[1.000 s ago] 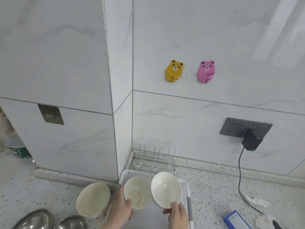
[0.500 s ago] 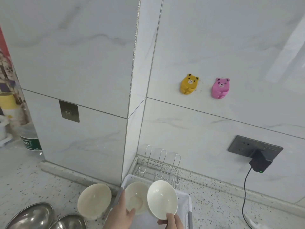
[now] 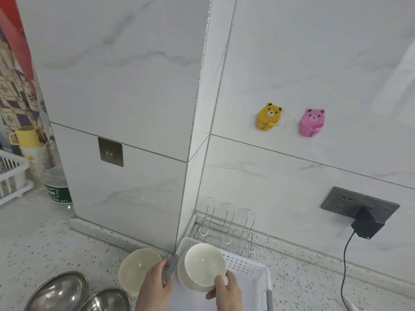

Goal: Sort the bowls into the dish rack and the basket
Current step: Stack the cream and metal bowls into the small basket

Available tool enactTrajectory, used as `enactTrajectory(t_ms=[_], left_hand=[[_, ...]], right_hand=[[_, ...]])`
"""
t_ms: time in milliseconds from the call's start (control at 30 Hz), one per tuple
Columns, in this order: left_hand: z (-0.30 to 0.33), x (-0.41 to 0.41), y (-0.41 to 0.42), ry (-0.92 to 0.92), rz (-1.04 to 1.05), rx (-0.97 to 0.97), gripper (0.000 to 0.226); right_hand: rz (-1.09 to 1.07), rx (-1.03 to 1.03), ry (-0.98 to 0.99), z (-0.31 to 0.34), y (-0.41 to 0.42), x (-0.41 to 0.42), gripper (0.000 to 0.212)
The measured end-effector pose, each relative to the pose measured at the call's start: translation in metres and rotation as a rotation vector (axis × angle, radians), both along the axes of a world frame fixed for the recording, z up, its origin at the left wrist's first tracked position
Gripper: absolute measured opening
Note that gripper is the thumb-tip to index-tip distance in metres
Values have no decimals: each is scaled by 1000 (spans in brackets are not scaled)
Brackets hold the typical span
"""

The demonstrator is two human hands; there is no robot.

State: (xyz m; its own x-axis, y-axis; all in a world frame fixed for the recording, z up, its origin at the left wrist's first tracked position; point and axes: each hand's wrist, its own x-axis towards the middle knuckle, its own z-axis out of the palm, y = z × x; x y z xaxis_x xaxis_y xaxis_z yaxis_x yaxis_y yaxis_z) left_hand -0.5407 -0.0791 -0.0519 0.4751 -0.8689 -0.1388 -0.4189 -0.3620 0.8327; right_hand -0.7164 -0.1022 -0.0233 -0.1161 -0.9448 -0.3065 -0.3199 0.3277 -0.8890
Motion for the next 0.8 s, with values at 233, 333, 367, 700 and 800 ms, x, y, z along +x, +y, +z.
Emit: enactTrajectory(t_ms=[233, 333, 367, 700, 800], left_hand=[[4, -2, 2, 60, 23, -6, 48], [7, -2, 6, 78, 8, 1, 50], [7, -2, 6, 81, 0, 3, 50], [20, -2, 28, 163, -86, 20, 52], [21, 1, 42, 203, -70, 7, 46]], right_hand=[[46, 39, 80, -2, -4, 16, 22], [52, 46, 96, -1, -3, 20, 18], [53, 49, 104, -1, -3, 22, 20], [61, 148, 103, -5, -1, 31, 46], [47, 190, 43, 2, 3, 30, 53]])
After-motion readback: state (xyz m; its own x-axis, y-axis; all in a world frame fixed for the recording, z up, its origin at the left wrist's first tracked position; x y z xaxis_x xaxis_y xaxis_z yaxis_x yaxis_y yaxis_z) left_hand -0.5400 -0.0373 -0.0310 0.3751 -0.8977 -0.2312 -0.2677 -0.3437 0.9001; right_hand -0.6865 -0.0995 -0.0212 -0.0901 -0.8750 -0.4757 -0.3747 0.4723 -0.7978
